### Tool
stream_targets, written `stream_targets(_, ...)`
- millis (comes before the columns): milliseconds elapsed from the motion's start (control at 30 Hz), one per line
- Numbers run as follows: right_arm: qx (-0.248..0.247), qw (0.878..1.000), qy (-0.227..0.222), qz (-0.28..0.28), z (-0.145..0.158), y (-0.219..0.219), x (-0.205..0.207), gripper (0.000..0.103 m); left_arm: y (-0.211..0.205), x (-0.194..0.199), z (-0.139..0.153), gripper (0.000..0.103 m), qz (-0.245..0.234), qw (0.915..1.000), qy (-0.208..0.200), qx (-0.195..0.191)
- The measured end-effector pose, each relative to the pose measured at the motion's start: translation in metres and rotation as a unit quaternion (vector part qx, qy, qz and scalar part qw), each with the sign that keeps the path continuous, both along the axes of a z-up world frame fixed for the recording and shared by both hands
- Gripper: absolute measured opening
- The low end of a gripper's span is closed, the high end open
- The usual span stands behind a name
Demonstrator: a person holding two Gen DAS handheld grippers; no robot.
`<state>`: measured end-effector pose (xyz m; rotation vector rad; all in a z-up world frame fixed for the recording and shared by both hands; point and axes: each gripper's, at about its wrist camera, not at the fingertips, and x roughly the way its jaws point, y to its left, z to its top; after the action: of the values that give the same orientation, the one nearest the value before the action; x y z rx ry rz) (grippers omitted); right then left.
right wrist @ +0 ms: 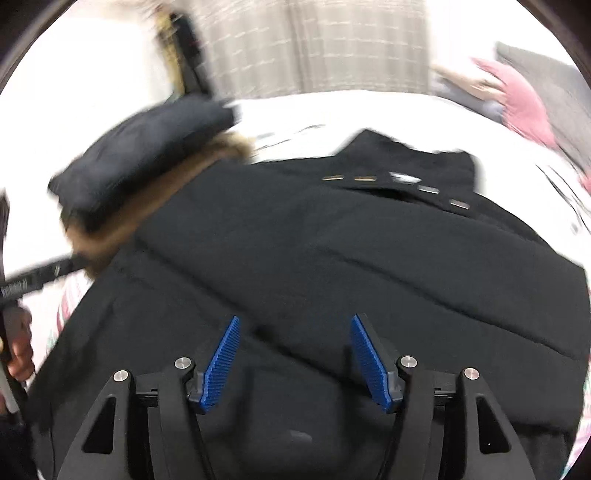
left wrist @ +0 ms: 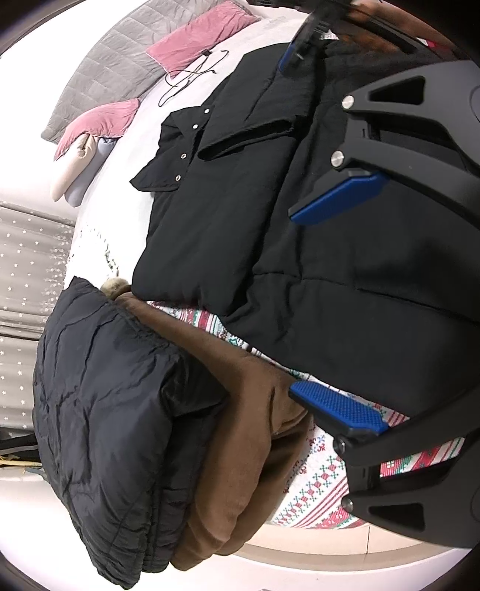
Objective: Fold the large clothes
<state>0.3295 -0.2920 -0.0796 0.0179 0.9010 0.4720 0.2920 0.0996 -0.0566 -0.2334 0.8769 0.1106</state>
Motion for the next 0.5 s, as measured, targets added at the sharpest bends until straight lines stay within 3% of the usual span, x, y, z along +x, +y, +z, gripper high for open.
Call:
stream_targets(67, 0.068, 0.992, 0.051, -0.090, -0.017, -0.071, 0.020, 0.066, 0.000, 0.000, -0.001, 0.087, -0.002, 1.0000, 0.002, -0.004)
stream_targets(133, 0.105, 0.979, 0.082, -0.153, -0.035, -0.122, 0.027, 0.066, 0.000, 0.000, -0.002, 0.087, -0.001, 1.0000, 0.003, -0.003)
stream_targets(233, 0.133, 0.964, 0.087, -0.215, -0.054, -0.186, 0.021, 0.065, 0.000, 0.001, -0.004, 0.087, 0.001, 1.0000, 0.004, 0.001)
stream_targets(300, 0.190, 0.951, 0.087, -0.228, -0.059, -0.215, 0.015, 0.060, 0.000, 0.002, -0.005, 0.087, 0.001, 1.0000, 0.007, 0.002)
stream_targets(333, 0.196, 0.947, 0.086, -0.241, -0.059, -0.221, 0.012, 0.058, -0.001, 0.003, -0.006, 0.087, 0.001, 1.0000, 0.007, 0.003)
stream_targets(433, 0.136, 0.953, 0.069, -0.262, -0.050, -0.212, 0.011, 0.055, -0.004, 0.004, -0.008, 0.087, -0.002, 0.9999, 0.010, 0.012)
stream_targets(500, 0.103, 0.950, 0.060, -0.288, -0.044, -0.202, 0.007, 0.055, -0.006, 0.005, -0.007, 0.087, -0.003, 0.9998, 0.010, 0.016)
